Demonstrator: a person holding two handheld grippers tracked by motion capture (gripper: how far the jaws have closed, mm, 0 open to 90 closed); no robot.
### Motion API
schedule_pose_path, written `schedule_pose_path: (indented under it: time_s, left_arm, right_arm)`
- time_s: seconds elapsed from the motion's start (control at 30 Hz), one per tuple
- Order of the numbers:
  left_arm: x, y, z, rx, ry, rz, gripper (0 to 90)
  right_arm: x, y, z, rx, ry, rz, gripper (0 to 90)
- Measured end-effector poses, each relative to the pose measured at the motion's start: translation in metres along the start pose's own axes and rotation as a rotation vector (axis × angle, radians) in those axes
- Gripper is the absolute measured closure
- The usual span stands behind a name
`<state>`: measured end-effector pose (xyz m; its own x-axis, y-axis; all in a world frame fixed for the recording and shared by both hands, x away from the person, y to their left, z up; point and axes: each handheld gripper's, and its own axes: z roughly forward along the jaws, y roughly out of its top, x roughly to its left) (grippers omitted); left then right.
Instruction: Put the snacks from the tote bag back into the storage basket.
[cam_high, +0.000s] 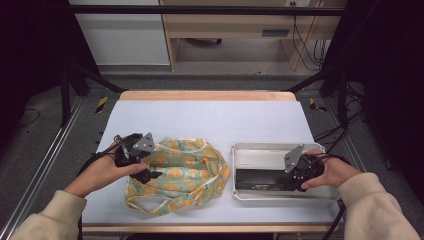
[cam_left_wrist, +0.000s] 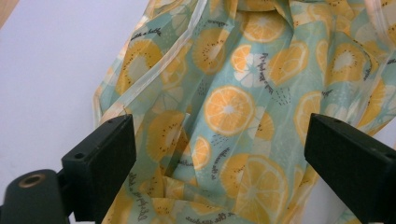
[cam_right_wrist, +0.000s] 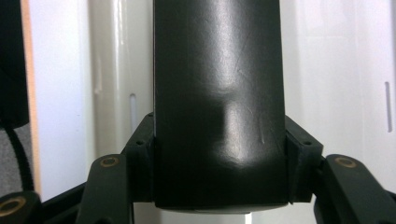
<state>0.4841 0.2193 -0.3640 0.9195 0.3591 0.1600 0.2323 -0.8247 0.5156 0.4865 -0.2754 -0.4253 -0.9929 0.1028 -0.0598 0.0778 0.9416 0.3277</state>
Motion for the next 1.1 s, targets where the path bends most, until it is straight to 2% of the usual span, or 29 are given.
schedule_pose_path:
  time_s: [0.13,0.63,0.77,0.93,1.1]
  left_arm:
    - [-0.0005,0.0010,0.0005,-0.002,0.003,0.005,9.1]
    - [-0.0010,0.0007,0.0021,0.004,-0.005,0.006,9.1]
    - [-0.0010,-0.0004,0.0024,0.007,-0.003,0.004,9.1]
    - [-0.0003,-0.0028,0.0015,0.010,-0.006,0.001,9.1]
    - [0.0006,-0.0052,0.0005,0.006,-0.002,-0.005,9.1]
  right_arm:
    - [-0.0002,-0.0012,0.0025,0.003,-0.015,-0.005,42.7]
    - [-0.0029,-0.0021,0.0070,0.007,-0.005,0.002,40.6]
    - [-0.0040,-0.0008,0.0083,0.007,-0.001,0.008,34.4]
    - [-0.0053,0.0002,0.0074,0.007,-0.004,0.041,23.8]
    - [-0.0040,-0.0010,0.0038,-0.006,-0.016,0.054,18.8]
